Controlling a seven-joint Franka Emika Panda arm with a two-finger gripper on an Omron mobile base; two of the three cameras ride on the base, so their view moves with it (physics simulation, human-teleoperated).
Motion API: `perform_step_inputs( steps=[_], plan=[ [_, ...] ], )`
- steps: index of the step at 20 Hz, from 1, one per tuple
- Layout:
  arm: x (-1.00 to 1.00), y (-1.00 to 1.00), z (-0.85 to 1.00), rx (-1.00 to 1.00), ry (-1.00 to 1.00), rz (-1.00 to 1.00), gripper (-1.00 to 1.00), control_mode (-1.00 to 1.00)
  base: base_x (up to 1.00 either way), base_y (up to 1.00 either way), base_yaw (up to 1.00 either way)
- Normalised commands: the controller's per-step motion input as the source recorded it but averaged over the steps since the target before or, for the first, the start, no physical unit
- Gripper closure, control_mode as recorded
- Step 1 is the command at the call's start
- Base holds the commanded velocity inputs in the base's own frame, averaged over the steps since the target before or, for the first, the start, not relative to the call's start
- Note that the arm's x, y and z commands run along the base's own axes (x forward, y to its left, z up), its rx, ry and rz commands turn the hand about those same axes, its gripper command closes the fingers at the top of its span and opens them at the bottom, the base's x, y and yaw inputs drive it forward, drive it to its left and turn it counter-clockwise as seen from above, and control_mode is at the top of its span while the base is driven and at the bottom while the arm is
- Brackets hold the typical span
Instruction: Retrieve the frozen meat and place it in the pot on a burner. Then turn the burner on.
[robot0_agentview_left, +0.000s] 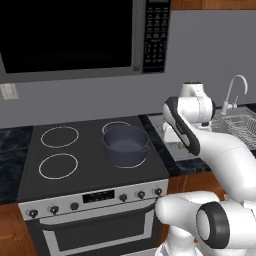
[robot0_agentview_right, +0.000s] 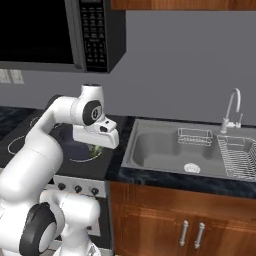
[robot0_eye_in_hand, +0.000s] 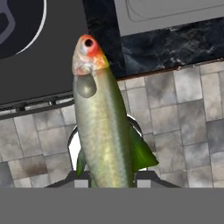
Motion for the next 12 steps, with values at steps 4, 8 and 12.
perform_step_inputs(
  steps=[4, 8, 12],
  plan=[
    [0.0, 0.0, 0.0, 0.0, 0.0, 0.0, 1.0, 1.0, 0.0, 0.46, -0.05],
    [0.0, 0.0, 0.0, 0.0, 0.0, 0.0, 1.0, 1.0, 0.0, 0.38, -0.06],
    [0.0, 0.0, 0.0, 0.0, 0.0, 0.0, 1.0, 1.0, 0.0, 0.35, -0.06]
  ],
)
